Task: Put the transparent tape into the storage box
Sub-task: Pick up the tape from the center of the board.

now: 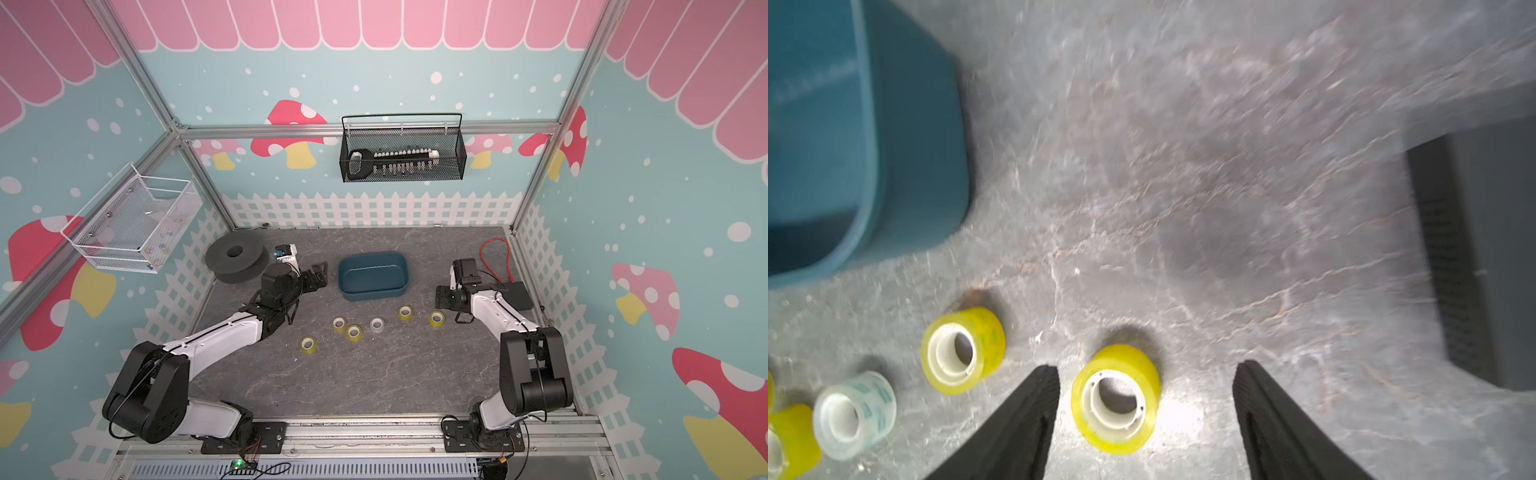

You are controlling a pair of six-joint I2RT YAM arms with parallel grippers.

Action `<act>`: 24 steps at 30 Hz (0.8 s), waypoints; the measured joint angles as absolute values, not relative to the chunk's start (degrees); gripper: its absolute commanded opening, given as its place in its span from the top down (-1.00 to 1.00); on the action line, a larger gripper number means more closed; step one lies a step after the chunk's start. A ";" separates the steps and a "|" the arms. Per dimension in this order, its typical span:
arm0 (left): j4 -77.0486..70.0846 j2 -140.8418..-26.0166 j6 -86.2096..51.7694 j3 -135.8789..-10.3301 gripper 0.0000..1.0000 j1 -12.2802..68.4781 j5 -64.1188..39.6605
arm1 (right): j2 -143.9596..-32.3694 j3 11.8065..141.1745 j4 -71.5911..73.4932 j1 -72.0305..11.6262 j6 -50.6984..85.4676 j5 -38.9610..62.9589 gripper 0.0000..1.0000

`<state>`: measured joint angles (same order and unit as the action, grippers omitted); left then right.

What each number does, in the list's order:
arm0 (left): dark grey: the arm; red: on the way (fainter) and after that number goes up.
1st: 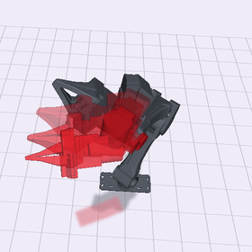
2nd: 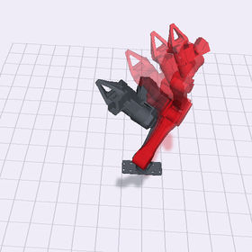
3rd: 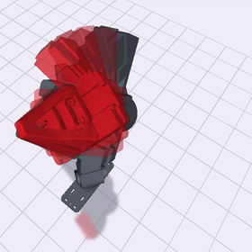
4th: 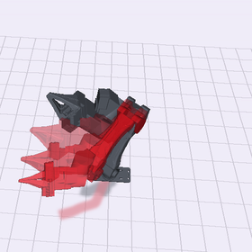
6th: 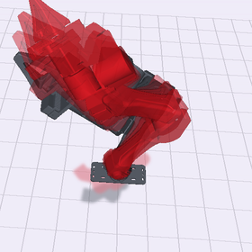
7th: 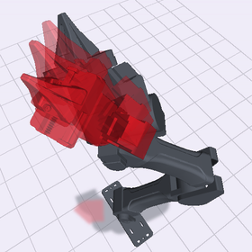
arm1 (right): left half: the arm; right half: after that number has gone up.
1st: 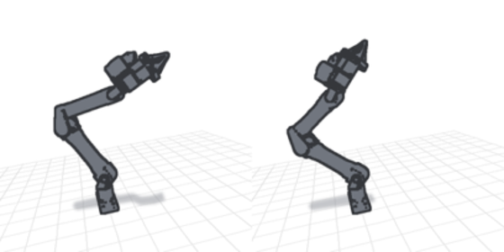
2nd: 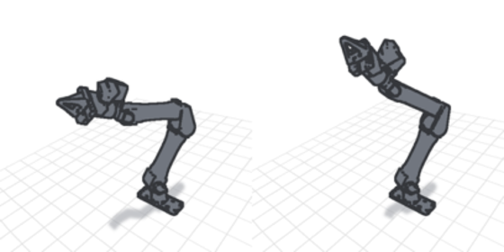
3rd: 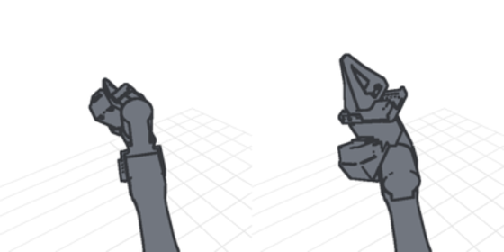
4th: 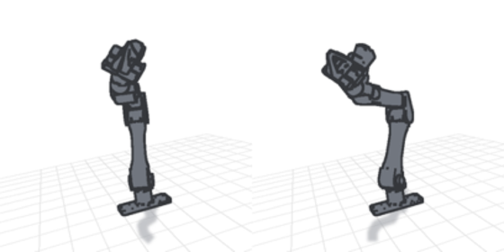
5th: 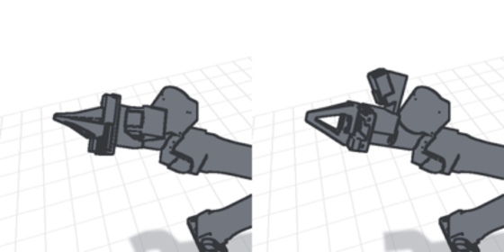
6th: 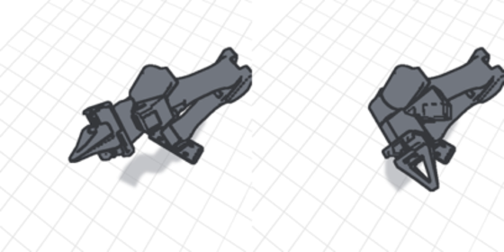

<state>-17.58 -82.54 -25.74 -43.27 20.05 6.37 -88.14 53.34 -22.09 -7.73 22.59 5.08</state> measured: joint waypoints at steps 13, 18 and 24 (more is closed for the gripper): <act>-17.78 -86.74 -29.87 -43.90 -0.98 21.87 3.31 | -89.17 49.95 -24.88 -10.79 23.90 2.94 -0.29; -18.02 -87.46 -30.06 -44.84 -0.97 22.39 2.79 | -89.19 49.95 -24.86 -10.79 24.16 2.24 -0.01; -18.44 -88.55 -30.09 -45.45 -0.97 22.63 2.31 | -91.31 50.00 -23.73 -10.76 24.49 1.08 0.04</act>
